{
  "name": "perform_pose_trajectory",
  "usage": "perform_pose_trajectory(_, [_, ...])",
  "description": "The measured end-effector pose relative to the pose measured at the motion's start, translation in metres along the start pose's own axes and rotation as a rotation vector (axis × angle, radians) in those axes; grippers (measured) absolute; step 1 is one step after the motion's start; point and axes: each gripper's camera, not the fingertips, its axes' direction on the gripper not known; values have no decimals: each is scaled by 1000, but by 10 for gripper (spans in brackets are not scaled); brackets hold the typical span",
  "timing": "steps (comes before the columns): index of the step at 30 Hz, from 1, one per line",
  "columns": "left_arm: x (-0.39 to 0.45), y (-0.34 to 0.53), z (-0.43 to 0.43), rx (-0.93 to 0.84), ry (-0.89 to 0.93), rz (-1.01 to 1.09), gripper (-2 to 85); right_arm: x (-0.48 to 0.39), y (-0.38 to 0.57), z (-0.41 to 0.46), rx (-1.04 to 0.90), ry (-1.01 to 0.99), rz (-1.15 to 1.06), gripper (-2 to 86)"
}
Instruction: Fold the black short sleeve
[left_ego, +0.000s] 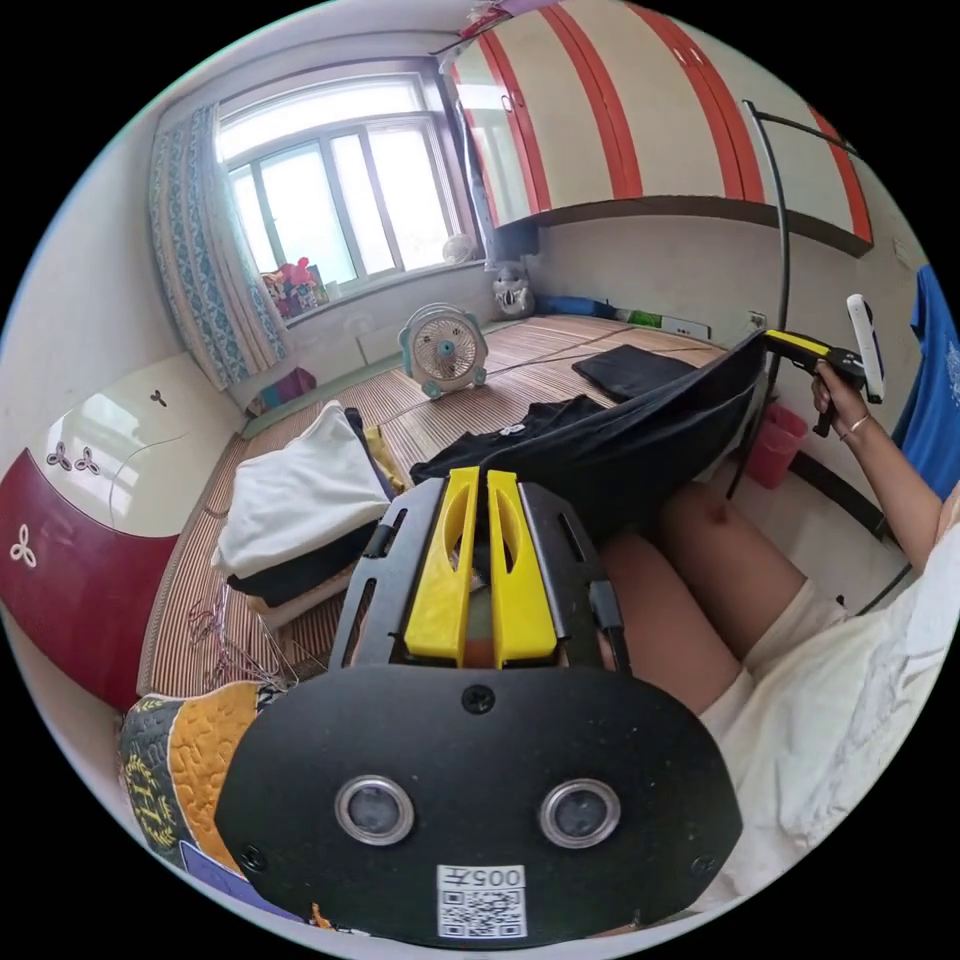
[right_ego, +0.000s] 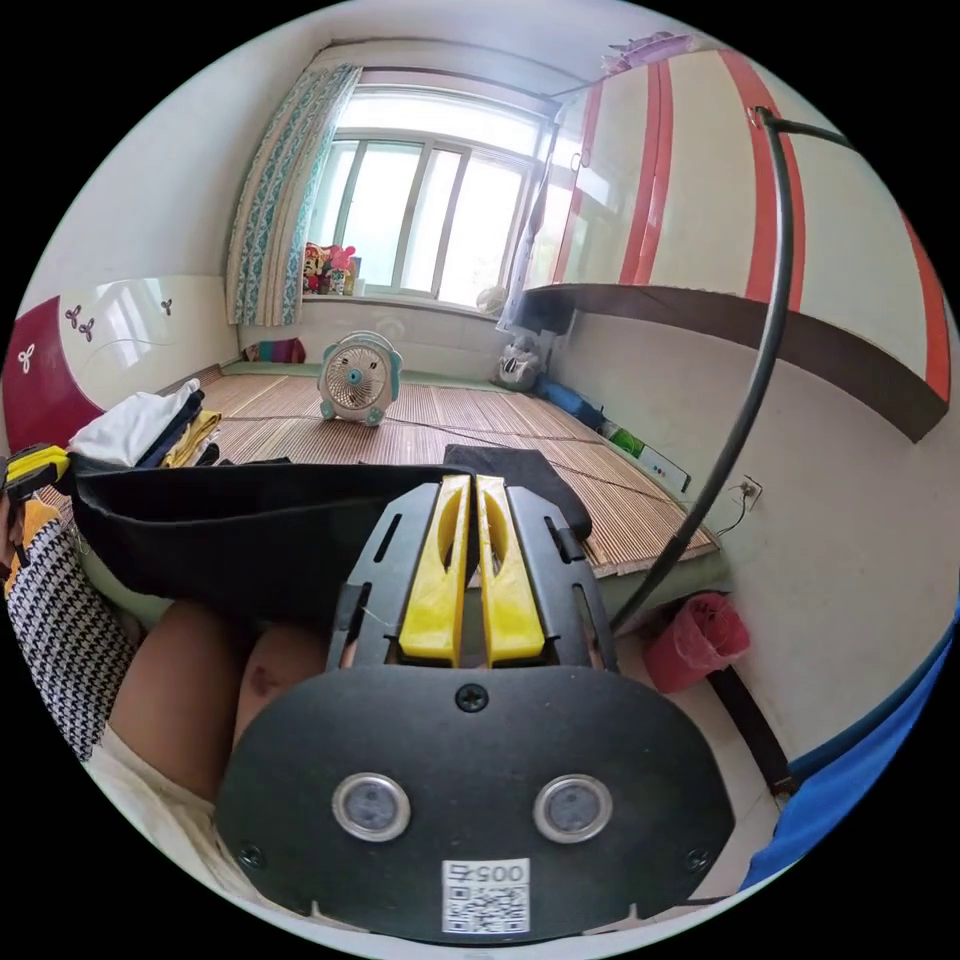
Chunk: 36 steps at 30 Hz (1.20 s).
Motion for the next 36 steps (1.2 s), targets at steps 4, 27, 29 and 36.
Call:
perform_pose_trajectory(4, [-19, -27, 56, -28, -15, -43, 9, -10, -47, 68, -29, -9, 21, -16])
perform_pose_trajectory(27, [-100, -114, 465, -501, -77, -299, 27, -119, -161, 500, -456, -20, 53, -14])
perform_pose_trajectory(29, [-97, -113, 482, -520, -87, -287, 33, -122, -166, 510, -473, -26, 28, -13])
perform_pose_trajectory(36, [-84, -118, 505, -516, -149, -295, 49, -115, -188, 522, -475, -72, 47, 28])
